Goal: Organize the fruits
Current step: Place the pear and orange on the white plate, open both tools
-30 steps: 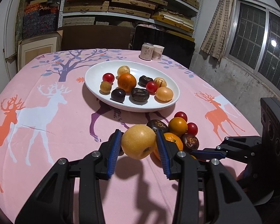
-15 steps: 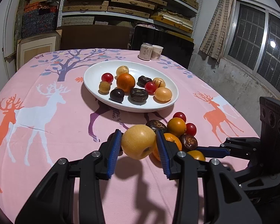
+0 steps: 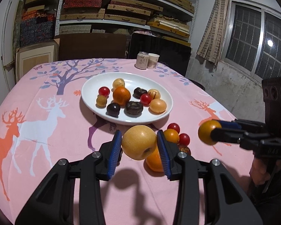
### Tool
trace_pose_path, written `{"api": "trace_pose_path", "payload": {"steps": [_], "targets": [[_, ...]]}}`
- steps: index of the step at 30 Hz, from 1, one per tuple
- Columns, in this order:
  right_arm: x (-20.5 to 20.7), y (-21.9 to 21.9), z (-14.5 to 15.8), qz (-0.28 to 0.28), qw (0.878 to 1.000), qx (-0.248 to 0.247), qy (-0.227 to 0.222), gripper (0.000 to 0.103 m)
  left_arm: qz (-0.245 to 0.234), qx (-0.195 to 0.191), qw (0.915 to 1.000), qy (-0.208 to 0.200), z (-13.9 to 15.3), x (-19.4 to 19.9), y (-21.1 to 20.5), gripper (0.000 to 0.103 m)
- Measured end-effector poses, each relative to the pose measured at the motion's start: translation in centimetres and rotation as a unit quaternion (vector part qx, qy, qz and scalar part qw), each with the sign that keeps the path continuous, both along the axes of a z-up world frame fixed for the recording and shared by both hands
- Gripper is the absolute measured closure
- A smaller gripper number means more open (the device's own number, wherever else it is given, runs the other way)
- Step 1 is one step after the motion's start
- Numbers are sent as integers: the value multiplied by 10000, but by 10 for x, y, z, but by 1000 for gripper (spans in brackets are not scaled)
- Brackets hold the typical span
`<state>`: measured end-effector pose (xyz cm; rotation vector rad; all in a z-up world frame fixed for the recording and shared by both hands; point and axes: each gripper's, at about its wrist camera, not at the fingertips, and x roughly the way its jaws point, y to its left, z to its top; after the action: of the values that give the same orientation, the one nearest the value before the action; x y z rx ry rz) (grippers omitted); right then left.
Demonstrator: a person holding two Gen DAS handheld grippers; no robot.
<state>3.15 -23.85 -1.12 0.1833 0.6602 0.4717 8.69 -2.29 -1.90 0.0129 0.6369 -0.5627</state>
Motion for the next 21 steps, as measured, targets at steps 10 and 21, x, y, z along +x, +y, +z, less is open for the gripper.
{"api": "trace_pose_path", "payload": {"steps": [10, 21], "targets": [[108, -39, 28, -459, 9983, 251, 264, 66, -75, 343, 9994, -26, 7, 68, -51, 65], [229, -4, -21, -626, 9920, -383, 1025, 66, -34, 664, 9972, 344, -24, 117, -76, 62]]}}
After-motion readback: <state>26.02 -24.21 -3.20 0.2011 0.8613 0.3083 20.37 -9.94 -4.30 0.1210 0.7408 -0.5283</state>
